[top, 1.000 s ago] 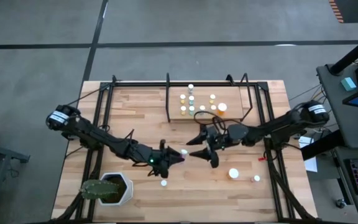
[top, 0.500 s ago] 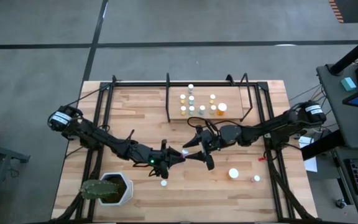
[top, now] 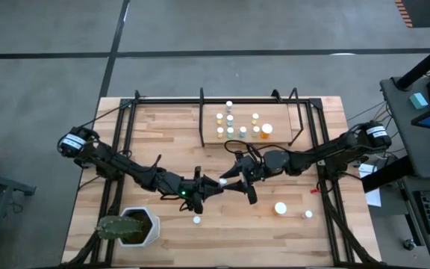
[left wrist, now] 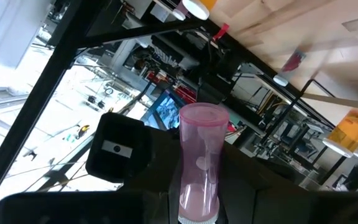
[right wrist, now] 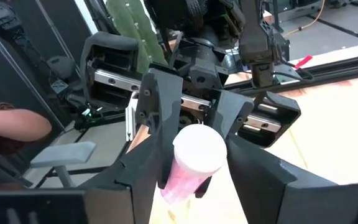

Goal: Pick and place medicine bottles onto shelf by color
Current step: Put the pink pill bottle on the shelf

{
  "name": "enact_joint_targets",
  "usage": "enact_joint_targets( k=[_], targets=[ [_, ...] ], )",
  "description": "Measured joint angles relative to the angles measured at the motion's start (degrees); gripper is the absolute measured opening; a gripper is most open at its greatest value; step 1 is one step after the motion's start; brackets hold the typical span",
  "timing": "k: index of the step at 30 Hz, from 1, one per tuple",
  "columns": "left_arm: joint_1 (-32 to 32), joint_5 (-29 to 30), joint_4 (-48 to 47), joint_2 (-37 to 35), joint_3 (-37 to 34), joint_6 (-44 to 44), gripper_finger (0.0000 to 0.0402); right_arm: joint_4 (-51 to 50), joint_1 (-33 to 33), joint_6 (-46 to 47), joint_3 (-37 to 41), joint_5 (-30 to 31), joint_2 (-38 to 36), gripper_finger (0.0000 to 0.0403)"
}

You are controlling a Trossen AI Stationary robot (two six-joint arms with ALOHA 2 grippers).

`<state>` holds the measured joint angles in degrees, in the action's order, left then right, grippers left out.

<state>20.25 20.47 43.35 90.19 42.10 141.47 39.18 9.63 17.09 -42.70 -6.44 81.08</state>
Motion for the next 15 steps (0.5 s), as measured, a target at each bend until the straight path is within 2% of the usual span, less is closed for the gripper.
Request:
enact_joint_targets(
  k=[11, 15],
  targets=[
    [0.0, -0.12, -0.04, 0.0, -0.07, -0.07, 0.0067, -0.31, -0.02, 0.86, 0.02, 0.11, 0.0, 0.0131],
    [0.0, -0.2, -0.26, 0.0, -0.13, -0.11, 0.0087, -0.79, -0.02, 0.84, 0.02, 0.02, 0.0, 0.0122]
  ],
)
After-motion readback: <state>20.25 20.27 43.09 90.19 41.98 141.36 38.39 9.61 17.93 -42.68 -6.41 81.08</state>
